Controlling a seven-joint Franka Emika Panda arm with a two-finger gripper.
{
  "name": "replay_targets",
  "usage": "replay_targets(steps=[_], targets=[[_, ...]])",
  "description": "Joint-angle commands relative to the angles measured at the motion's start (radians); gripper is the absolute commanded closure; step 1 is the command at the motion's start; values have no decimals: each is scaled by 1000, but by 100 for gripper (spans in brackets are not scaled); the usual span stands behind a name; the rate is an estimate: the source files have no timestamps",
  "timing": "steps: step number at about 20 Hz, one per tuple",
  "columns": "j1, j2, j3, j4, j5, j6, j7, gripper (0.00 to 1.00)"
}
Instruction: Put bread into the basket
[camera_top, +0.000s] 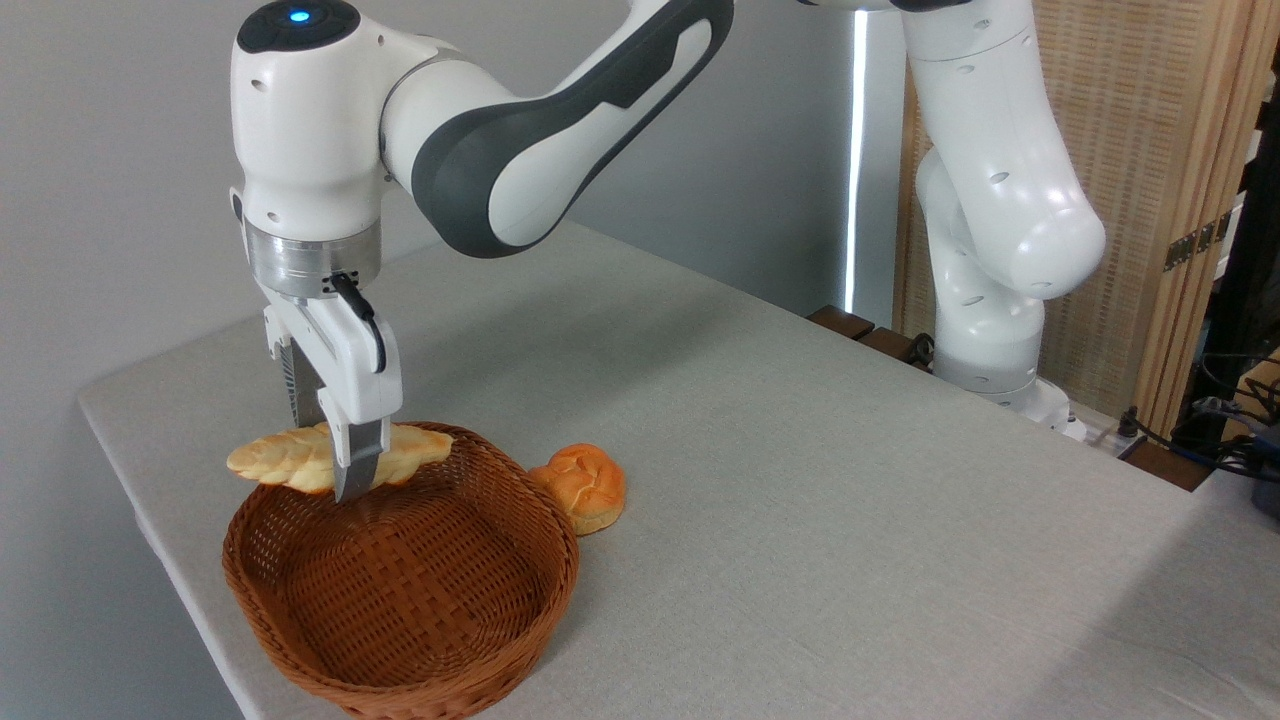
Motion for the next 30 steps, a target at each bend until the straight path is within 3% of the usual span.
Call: replay_targets(steps=[1,13,14,17,22,25,27,30], targets=[[1,-10,14,9,-8,5,-15,0],[1,-12,6,29,-5,-5,-29,0],[-1,-14,10,31,11,-5,-68,0],[-3,-65,2,32,128,-75,-178,0],[1,-138,0,29,262,-206,-181,0],[8,-161,-26,19,281,-204,-178,0],[72,-194,-82,-3,285,-219,-176,0],[227,-271,-176,-15,284,-300,-175,0]])
